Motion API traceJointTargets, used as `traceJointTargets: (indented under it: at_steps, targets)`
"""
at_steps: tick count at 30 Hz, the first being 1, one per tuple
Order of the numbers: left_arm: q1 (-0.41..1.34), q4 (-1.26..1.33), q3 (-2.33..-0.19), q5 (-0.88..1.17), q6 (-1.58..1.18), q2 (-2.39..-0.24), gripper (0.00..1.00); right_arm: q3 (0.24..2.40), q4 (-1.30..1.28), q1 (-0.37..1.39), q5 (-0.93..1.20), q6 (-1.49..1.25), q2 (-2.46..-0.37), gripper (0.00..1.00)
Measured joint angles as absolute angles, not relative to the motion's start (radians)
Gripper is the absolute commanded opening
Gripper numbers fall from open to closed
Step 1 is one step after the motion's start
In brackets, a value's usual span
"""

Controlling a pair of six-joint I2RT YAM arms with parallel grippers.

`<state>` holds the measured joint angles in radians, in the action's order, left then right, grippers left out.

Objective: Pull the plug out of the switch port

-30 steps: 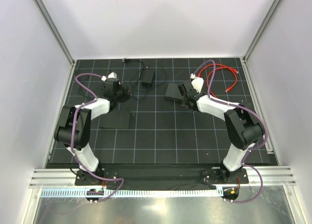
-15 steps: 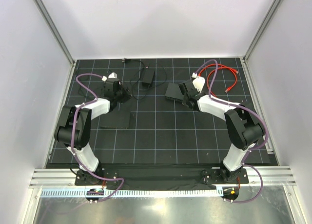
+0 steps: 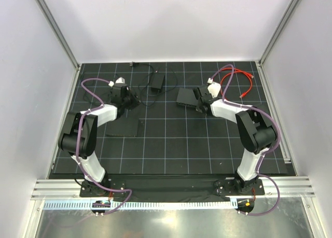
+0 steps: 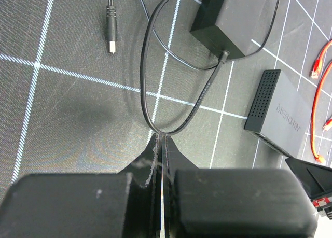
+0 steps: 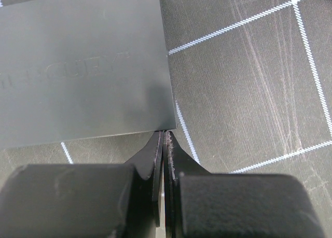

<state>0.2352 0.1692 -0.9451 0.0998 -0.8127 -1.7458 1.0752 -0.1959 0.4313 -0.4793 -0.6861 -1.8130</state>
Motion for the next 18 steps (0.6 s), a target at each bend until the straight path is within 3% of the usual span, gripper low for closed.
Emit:
traceJointTargets:
  at_steps: [18]
  targets:
    - [0.235,0.181,-0.945,0.11,-0.829,-1.753,0.02,1.172,-0.147,0.364,-0.441,-0.628,-1.905,0.03]
